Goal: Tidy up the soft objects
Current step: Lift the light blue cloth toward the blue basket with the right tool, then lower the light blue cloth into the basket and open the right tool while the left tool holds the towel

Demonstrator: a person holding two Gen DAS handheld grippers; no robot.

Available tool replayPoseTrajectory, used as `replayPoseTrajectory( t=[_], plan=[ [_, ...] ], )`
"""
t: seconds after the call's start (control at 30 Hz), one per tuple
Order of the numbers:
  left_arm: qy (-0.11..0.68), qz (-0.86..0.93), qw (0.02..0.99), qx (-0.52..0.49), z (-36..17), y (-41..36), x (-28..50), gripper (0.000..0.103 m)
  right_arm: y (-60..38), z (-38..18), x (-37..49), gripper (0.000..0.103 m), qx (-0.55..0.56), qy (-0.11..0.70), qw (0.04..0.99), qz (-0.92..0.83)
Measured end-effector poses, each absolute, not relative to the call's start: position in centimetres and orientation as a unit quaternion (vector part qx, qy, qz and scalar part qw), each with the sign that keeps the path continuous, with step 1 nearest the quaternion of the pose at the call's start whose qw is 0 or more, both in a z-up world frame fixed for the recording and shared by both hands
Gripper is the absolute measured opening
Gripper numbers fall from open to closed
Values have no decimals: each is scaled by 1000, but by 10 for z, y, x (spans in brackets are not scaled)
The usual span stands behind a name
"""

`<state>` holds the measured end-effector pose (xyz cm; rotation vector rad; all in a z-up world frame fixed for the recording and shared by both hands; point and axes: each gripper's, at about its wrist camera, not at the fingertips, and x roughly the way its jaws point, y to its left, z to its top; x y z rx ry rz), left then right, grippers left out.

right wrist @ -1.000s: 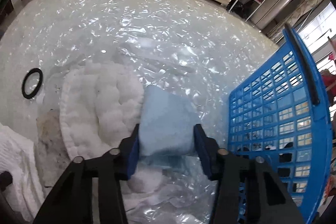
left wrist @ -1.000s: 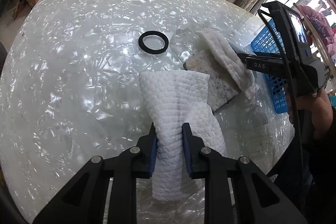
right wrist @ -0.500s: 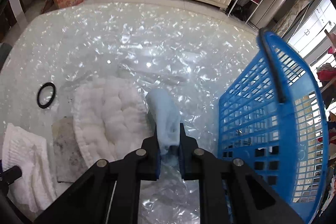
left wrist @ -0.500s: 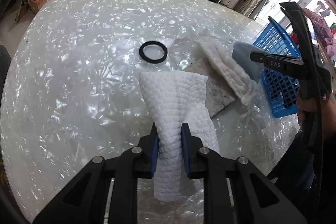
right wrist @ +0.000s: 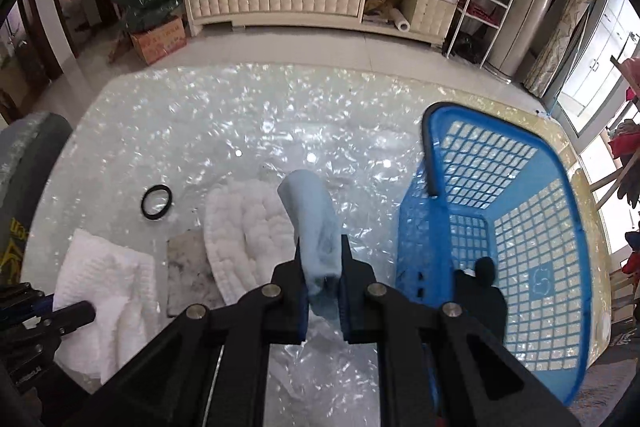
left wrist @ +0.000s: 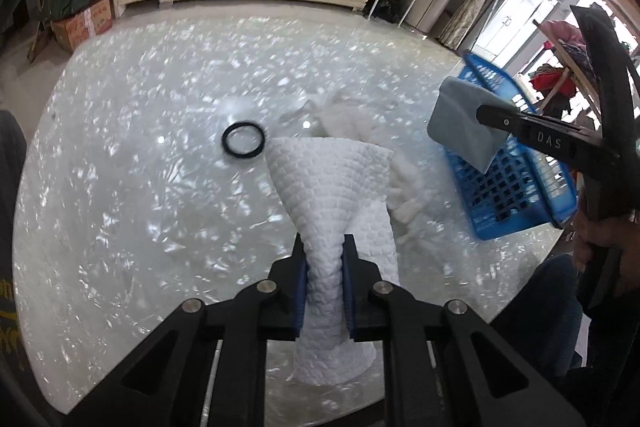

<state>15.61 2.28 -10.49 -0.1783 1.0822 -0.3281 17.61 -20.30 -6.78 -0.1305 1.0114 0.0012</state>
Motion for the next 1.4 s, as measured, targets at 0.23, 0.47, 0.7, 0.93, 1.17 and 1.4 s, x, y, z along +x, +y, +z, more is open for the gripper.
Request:
replayPoseTrajectory(
  t=[0.23, 0.47, 0.7, 0.93, 1.17, 1.4],
  plan=[
    [483, -161, 858, -71, -66, -1, 140, 13, -222, -36, 139, 10, -46, 461, 886, 11],
    [453, -164, 875, -54, -31, -30, 131, 13, -242, -10, 109, 10, -41, 437, 898, 18],
    [425, -170, 889, -31, -6, -61, 127, 13, -261, 3, 88, 11, -41, 422, 905, 22],
    [415, -178, 892, -13, 3, -87, 124, 13, -285, 5, 81, 10, -33, 412, 911, 9],
    [418, -186, 889, -1, 1, -108, 121, 13, -307, -6, 79, 10, -21, 421, 907, -5],
    [434, -195, 880, 3, -10, -119, 126, 13, -331, -17, 87, 11, -9, 430, 902, -30]
  ],
)
